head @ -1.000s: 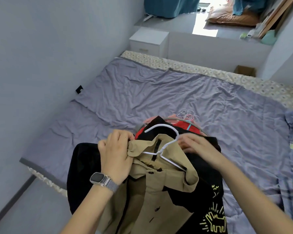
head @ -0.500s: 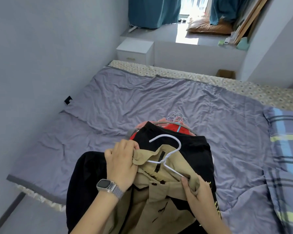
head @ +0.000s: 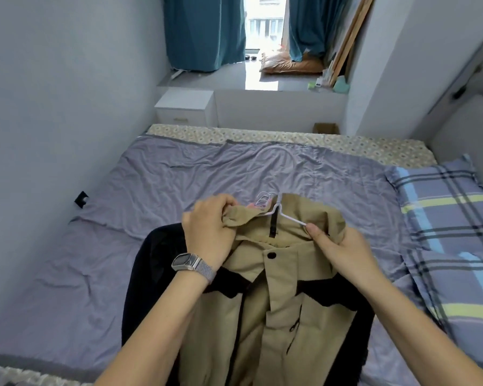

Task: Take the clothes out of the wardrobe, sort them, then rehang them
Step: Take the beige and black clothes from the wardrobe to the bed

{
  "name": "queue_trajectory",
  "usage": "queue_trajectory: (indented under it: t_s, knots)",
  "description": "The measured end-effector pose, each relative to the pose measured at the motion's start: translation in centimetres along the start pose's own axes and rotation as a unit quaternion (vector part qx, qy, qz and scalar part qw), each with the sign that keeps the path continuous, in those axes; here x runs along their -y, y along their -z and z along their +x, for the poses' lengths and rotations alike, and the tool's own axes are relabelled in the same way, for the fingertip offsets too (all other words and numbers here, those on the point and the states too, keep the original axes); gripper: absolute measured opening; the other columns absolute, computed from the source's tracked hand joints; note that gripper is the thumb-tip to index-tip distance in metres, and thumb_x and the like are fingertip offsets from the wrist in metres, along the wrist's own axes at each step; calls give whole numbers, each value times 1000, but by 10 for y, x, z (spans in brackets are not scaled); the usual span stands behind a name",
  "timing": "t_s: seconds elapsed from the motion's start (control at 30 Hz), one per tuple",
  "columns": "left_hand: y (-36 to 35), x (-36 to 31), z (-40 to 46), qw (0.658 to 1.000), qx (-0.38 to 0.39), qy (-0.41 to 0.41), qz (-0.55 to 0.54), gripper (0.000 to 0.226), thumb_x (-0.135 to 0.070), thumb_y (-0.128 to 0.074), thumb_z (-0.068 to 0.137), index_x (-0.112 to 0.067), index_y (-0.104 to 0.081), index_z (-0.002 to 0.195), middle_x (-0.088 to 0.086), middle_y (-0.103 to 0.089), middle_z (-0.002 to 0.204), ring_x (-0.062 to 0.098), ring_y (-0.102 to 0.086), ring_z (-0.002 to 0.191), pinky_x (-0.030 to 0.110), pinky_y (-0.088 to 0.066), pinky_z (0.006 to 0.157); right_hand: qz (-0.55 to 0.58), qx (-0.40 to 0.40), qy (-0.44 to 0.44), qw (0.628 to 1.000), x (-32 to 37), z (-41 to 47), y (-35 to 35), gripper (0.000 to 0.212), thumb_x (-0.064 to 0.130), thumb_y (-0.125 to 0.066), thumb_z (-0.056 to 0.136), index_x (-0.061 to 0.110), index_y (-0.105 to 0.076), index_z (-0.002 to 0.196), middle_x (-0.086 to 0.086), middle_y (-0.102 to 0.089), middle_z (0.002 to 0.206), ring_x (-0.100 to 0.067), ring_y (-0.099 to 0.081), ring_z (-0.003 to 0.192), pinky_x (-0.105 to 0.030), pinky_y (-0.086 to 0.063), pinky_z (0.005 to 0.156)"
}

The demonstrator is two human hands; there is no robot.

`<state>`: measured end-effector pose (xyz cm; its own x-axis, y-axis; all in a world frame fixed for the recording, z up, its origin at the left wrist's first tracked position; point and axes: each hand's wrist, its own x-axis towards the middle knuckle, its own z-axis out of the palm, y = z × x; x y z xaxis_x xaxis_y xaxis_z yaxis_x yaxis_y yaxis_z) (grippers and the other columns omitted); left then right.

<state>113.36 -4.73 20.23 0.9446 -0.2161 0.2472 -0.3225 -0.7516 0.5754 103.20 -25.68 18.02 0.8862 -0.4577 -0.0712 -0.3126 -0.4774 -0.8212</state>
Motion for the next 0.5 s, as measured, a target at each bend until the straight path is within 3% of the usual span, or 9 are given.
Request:
queue_trajectory:
  t_s: [0.1,0.17,0.23,0.37,0.43,0.5]
  knots:
    - [16,-1,21,997,1,-55,-61,35,-38,-71,75,-33,-57,107,-11,-48,106,11,-39,104,30,-27,86,-11,-20,10,1000,18,26,8,43,73,-52,73,34,-69,78,5,-72,85,-22,-64,97,-52,-42,98]
    - [19,8,19,995,2,-73,-72,48,-51,-64,72,-35,-52,115,-11,-41,114,7,-32,106,28,-24,89,-25,-27,-9,999,13,37,4,58,84,-45,63,33,-69,77,1,-72,87,-24,-64,98,-53,-42,97]
    - [13,27,5,995,5,-74,-73,42,-56,-51,72,-36,-54,109,-14,-45,111,7,-35,106,27,-23,86,-42,-24,-45,998,-3,39,-8,65,88,-44,62,30,-69,76,0,-72,86,-25,-64,97,-51,-44,94]
    - [-7,75,-21,995,74,-16,-59,22,-48,-43,74,-44,-54,93,-20,-56,94,11,-45,101,25,-20,76,-34,14,-90,995,-28,36,-32,29,47,-55,90,21,-67,93,-5,-67,92,-29,-61,101,-36,-43,79]
    - [-14,91,-28,994,98,26,-42,15,-36,-52,79,-44,-54,92,-19,-56,87,10,-45,99,26,-22,76,-41,21,-115,992,-40,44,-41,33,45,-55,92,16,-67,101,-10,-67,100,-31,-59,106,-35,-42,80]
    - [-18,97,-29,992,103,58,-35,23,-23,-59,84,-43,-53,91,-18,-54,83,8,-44,95,26,-23,75,-49,35,-140,988,-49,58,-48,34,46,-56,90,16,-67,100,-11,-67,103,-32,-58,106,-36,-42,85]
